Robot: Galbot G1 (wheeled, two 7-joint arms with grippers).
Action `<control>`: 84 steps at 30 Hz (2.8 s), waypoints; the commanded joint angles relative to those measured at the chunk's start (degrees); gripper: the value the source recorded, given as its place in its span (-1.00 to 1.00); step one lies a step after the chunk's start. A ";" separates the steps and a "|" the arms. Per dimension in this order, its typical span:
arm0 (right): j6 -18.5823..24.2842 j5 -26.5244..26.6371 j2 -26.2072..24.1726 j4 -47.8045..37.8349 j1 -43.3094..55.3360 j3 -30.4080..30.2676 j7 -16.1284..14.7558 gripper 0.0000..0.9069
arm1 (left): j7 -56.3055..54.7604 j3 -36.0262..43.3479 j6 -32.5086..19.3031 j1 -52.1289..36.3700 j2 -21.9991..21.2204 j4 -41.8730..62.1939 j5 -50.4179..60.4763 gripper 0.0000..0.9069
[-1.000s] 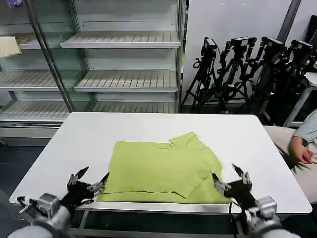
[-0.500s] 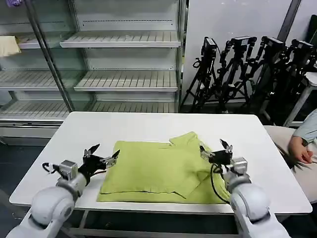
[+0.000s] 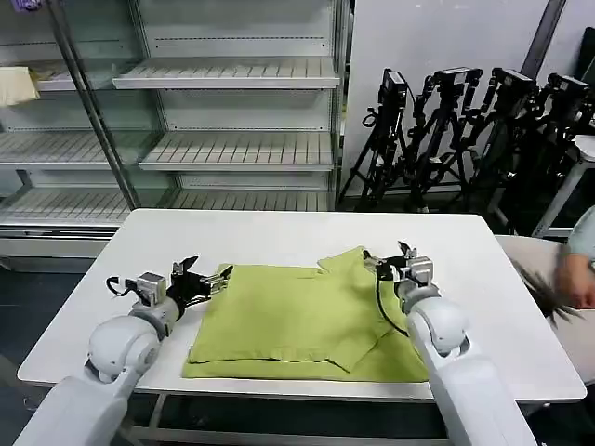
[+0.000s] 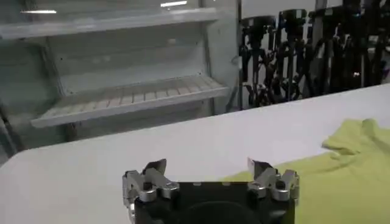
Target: Fold and organize the clothes.
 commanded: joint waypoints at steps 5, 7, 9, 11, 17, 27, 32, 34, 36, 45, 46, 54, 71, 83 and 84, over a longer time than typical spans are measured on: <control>0.04 2.50 1.67 -11.13 5.03 -2.22 0.35 1.00 | 0.35 4.53 -0.03 -7.08 -2.79 13.81 2.68 1.00; 0.06 2.52 2.10 -11.34 5.26 -2.37 0.32 1.00 | 0.67 3.98 -0.05 -8.00 -2.83 15.84 2.67 1.00; 0.07 2.09 2.52 -11.61 5.61 -2.65 0.16 1.00 | 1.45 3.92 -0.06 -8.34 -2.59 16.92 2.66 1.00; 0.09 1.99 2.73 -11.86 5.81 -2.94 -0.02 1.00 | 1.81 4.06 -0.04 -8.70 -2.71 17.88 2.76 1.00; 0.10 2.26 3.07 -11.93 6.65 -2.76 0.04 1.00 | 3.28 4.29 -0.04 -9.34 -3.26 19.12 2.64 1.00; 0.02 3.54 3.31 -13.32 7.28 -2.70 0.15 1.00 | 3.06 5.14 -0.04 -10.18 -3.73 20.03 3.24 1.00; -0.02 4.62 3.48 -14.11 7.33 -2.85 0.03 -0.82 | 3.01 5.27 -0.04 -10.67 -4.24 20.86 3.61 0.18; -0.01 4.61 3.59 -14.16 7.24 -2.98 -0.18 -1.00 | 3.12 5.32 -0.05 -10.70 -4.23 20.97 3.73 -0.87; -0.06 5.17 3.89 -14.12 6.97 -3.00 -0.46 -1.00 | 3.25 5.40 -0.05 -10.47 -4.17 20.70 3.69 -0.98; -0.12 7.59 4.09 -14.01 6.54 -3.06 -1.23 -1.00 | 3.54 5.26 -0.05 -9.10 -3.81 18.85 3.48 -0.98; -0.14 7.79 4.13 -14.01 6.50 -3.07 -1.27 -1.00 | 3.62 5.26 -0.05 -9.01 -3.80 18.78 3.49 -0.98; 0.05 7.74 4.28 -13.76 6.03 -2.38 -2.38 -1.00 | 4.13 4.92 -0.06 -8.39 -4.34 18.15 3.54 -0.98; 0.54 5.63 -1.59 3.04 -0.40 -1.18 -6.82 -1.00 | 3.81 1.04 -0.13 -3.50 -0.97 8.29 -0.02 -0.98; 0.36 6.95 -5.87 13.61 -10.64 2.50 -7.12 -1.00 | 3.53 -7.38 -0.70 8.66 -0.24 -3.85 -1.16 -0.98; 0.40 6.88 -5.85 13.93 -11.40 2.91 -7.17 -1.00 | 3.51 -8.14 -0.80 9.90 -0.57 -4.63 -1.62 -0.98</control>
